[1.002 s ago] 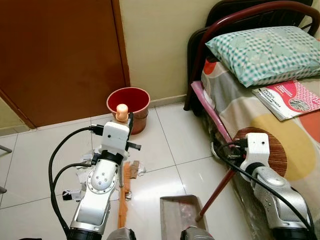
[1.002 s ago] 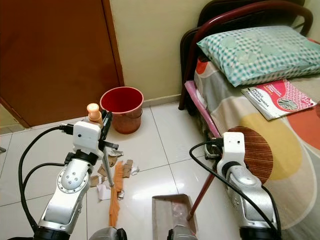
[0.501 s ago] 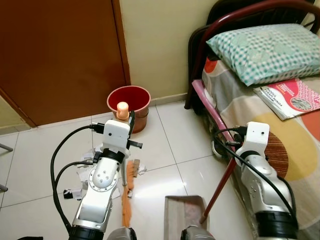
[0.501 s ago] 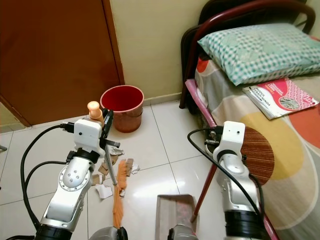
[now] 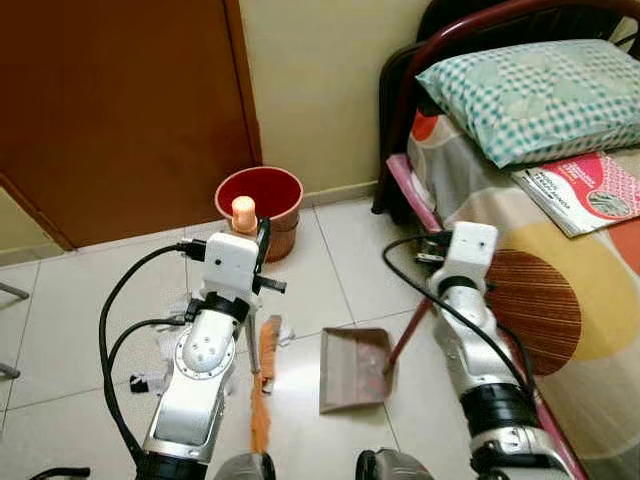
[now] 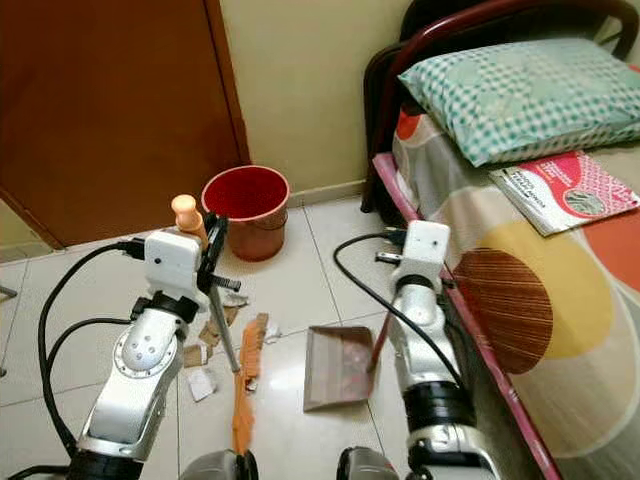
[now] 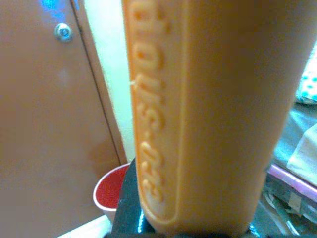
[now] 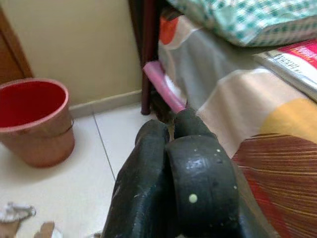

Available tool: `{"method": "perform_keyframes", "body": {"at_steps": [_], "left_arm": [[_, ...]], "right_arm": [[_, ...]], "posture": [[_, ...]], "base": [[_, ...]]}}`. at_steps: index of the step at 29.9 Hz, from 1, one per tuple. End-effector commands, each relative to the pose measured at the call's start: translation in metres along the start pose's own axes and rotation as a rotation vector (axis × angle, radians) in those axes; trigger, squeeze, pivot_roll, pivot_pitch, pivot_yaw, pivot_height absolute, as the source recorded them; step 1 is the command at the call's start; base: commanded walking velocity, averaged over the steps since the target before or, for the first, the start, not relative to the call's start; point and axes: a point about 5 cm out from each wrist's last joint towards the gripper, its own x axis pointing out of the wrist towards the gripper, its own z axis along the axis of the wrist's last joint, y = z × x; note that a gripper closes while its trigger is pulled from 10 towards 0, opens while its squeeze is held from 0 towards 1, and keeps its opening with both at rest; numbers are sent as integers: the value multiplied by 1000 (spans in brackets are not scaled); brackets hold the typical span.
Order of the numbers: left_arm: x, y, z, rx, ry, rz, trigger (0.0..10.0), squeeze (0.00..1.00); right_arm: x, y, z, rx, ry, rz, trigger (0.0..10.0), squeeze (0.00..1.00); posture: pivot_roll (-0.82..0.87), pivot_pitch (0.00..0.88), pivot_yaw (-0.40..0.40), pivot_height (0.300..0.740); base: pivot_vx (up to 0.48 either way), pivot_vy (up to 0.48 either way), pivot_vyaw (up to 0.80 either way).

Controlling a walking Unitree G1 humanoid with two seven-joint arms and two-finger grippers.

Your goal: Sweep floor

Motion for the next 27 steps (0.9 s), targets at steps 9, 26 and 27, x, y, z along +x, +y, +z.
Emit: {"method": "perform_keyframes", "body": {"at_steps": [9, 26, 27], "left_arm": [[6, -12, 24, -116, -69, -3, 10000, 0], [31, -3, 40, -376, -159, 63, 10000, 0], [32, 2, 40, -388, -163, 85, 10000, 0]], "right_arm": [[2, 20, -8, 13, 1, 85, 10000, 0], [8, 19, -15, 22, 23, 152, 10000, 0], [9, 19, -16, 23, 27, 161, 10000, 0]], "posture": [[40, 159, -1, 740], [-22, 110, -26, 740], [-23, 105, -27, 740]], "base": [[0, 0, 0], [0, 0, 0], [0, 0, 0]]}}
